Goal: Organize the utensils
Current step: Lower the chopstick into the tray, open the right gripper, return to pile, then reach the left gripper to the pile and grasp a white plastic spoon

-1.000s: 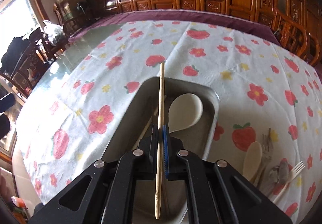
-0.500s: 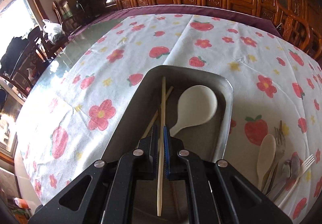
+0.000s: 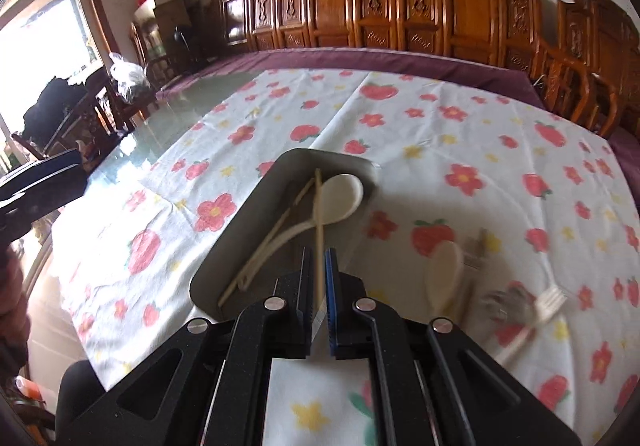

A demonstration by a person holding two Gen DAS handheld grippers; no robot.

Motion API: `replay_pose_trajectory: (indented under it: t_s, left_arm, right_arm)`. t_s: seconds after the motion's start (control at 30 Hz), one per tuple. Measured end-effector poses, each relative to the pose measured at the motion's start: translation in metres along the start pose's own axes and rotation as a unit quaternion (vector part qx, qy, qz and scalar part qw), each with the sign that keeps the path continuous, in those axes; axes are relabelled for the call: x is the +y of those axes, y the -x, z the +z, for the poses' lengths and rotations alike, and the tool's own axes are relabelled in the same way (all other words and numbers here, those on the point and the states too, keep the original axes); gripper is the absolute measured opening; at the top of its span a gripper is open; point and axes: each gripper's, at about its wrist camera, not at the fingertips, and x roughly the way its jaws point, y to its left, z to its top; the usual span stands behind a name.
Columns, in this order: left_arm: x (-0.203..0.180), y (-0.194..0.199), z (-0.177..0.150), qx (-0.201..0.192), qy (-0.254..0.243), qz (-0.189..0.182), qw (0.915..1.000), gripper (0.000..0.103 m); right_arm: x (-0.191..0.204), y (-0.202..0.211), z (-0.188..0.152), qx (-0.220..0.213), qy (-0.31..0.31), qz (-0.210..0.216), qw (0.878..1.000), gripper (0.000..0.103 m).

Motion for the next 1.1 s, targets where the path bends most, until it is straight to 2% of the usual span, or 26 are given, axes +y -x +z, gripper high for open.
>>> replay_pose_trajectory:
  t_s: [0.17, 0.23, 0.3, 0.4, 0.6, 0.9, 1.1]
  left_arm:
    - [-0.021, 0.002, -0.002, 0.0, -0.007, -0.009, 0.9999, 0.079]
    - [-0.03, 0.003, -0.004, 0.001, -0.01, -0.012, 0.9999, 0.079]
    - [-0.04, 0.002, -0.006, 0.005, -0.014, -0.016, 0.9998, 0.079]
    - [-0.052, 0.001, -0.01, 0.006, -0.013, -0.023, 0.9996, 0.079]
    - [-0.084, -0.017, -0.022, 0.031, -0.011, -0.045, 0.9985, 0.079]
    - [-0.149, -0.054, -0.023, 0.065, -0.066, -0.056, 0.9941, 0.078]
    - [-0.181, -0.098, -0.023, 0.119, -0.086, -0.059, 0.9874, 0.06]
  right_arm:
    - [-0.028, 0.045, -0.022, -0.022, -0.015, -0.015, 1.0, 0.007]
    - [-0.037, 0.059, -0.03, -0.028, -0.018, -0.025, 0.999, 0.013]
    - [-0.049, 0.073, -0.039, -0.035, -0.025, -0.035, 0.998, 0.025]
    - [-0.062, 0.087, -0.05, -0.043, -0.036, -0.041, 0.998, 0.035]
    - [-0.089, 0.104, -0.076, -0.043, -0.051, -0.057, 0.996, 0.035]
    - [-0.132, 0.076, -0.108, -0.04, -0.077, -0.073, 0.994, 0.036]
    - [-0.157, 0.051, -0.116, -0.048, -0.094, -0.082, 0.991, 0.036]
